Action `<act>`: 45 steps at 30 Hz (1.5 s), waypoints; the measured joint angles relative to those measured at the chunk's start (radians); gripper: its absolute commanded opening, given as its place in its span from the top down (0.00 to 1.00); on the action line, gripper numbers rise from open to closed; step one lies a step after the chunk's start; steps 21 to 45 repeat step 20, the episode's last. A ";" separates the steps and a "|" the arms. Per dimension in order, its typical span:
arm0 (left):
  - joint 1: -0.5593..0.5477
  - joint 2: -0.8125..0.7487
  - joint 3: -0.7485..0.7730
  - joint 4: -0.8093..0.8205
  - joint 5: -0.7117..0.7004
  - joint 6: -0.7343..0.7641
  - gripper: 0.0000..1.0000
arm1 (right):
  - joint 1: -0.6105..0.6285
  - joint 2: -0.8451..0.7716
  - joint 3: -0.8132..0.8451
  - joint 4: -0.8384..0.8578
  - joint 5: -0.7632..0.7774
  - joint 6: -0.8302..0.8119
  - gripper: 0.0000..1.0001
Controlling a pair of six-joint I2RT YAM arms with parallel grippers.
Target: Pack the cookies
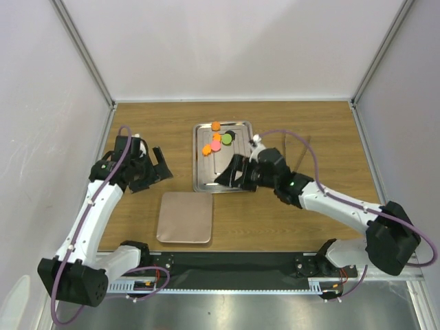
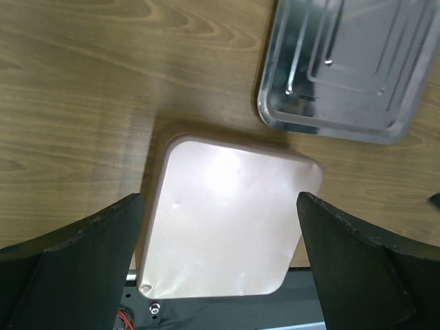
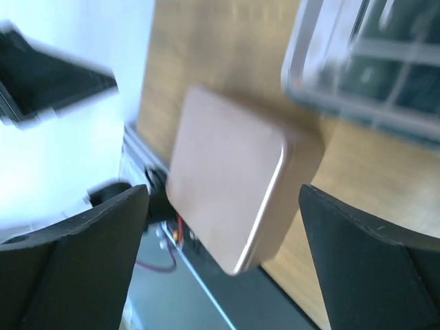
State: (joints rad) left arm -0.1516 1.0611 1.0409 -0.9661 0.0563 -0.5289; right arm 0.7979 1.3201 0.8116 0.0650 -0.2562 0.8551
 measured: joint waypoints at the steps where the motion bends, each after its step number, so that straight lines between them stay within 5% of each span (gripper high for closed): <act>1: 0.000 -0.010 0.005 -0.001 0.000 0.008 0.00 | -0.024 -0.010 0.030 -0.031 -0.002 -0.020 0.00; 19: -0.038 -0.106 0.169 -0.008 -0.032 0.060 0.00 | -0.311 -0.174 0.317 -0.399 0.081 -0.199 0.00; 45: -0.038 -0.112 0.166 -0.009 -0.033 0.060 0.00 | -0.315 -0.180 0.317 -0.409 0.087 -0.203 0.00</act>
